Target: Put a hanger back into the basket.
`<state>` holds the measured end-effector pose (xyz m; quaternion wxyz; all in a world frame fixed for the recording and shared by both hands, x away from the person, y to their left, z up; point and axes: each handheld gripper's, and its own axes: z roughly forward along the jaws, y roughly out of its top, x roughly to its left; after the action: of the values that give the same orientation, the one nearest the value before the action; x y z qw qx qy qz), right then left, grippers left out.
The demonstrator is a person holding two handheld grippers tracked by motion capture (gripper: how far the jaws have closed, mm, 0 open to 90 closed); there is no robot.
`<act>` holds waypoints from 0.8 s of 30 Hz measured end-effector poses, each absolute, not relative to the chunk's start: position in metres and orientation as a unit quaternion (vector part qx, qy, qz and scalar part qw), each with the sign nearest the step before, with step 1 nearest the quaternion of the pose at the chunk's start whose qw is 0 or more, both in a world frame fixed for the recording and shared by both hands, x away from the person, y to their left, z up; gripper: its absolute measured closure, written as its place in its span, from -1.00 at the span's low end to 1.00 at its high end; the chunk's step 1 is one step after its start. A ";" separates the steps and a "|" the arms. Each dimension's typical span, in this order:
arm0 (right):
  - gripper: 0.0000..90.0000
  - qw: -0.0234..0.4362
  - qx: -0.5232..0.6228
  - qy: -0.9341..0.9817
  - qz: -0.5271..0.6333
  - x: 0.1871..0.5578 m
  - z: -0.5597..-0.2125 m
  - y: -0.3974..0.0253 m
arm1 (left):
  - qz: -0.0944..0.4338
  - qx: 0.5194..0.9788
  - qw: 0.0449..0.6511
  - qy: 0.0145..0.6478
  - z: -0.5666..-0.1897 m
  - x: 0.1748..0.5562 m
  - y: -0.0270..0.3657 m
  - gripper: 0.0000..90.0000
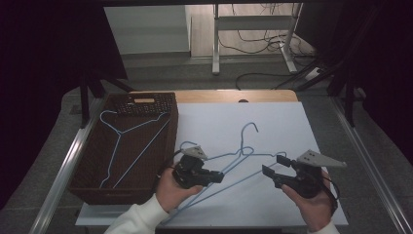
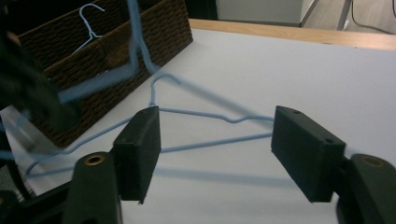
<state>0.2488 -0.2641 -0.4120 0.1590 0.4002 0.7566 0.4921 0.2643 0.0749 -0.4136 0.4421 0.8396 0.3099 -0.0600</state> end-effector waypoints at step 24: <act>-0.46 0.152 0.397 0.810 0.403 0.263 -0.458 -0.268 | 0.109 0.735 0.526 0.413 -0.352 0.251 0.266 0.93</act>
<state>0.2625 -0.2680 -0.4583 0.1516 0.3975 0.8104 0.4029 0.2514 0.2657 -0.3520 0.5263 0.7353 0.4127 0.1093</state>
